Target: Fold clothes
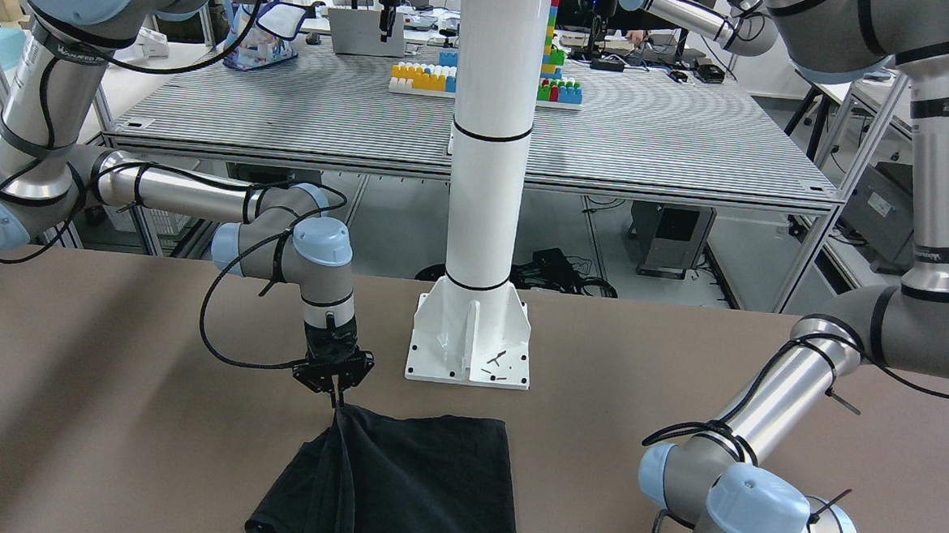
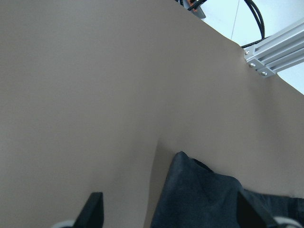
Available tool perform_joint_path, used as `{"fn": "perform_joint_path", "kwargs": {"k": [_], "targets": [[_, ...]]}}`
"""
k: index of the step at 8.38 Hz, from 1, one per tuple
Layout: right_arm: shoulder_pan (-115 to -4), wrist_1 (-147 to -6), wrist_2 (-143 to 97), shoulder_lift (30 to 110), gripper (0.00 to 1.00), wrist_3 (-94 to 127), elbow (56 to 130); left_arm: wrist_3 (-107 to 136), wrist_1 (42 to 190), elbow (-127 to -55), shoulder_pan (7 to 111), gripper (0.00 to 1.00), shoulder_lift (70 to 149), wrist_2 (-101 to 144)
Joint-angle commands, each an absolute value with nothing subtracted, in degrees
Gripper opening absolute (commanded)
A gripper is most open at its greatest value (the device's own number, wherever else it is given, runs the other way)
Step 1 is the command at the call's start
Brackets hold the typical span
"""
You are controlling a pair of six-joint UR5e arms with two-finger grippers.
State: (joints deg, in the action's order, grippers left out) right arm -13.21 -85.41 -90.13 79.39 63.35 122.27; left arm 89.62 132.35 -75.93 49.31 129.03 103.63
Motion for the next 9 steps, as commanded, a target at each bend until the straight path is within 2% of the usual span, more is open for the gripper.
{"fn": "perform_joint_path", "kwargs": {"k": [1,5,6,7,8,9], "targets": [[-16.1,-85.2,-90.0,74.8,0.95,61.2,118.6,89.6,132.4,-76.1,49.3,1.00,128.5,103.9],[-19.9,-85.2,-89.6,70.2,0.95,56.7,112.0,90.1,132.6,-76.6,49.3,1.00,127.4,103.7],[-20.0,-85.2,-89.6,70.1,0.88,56.6,111.2,90.1,132.6,-76.6,49.3,1.00,127.4,103.7],[-20.0,-85.2,-89.6,70.0,0.57,56.4,111.1,90.1,132.7,-76.6,49.2,1.00,127.4,103.6],[-20.0,-85.2,-89.6,70.0,0.49,56.4,110.3,90.1,132.7,-76.4,49.1,1.00,127.4,103.6],[-20.0,-85.3,-89.6,69.9,0.49,56.2,109.9,90.0,132.7,-76.1,49.1,1.00,127.4,103.6]]}}
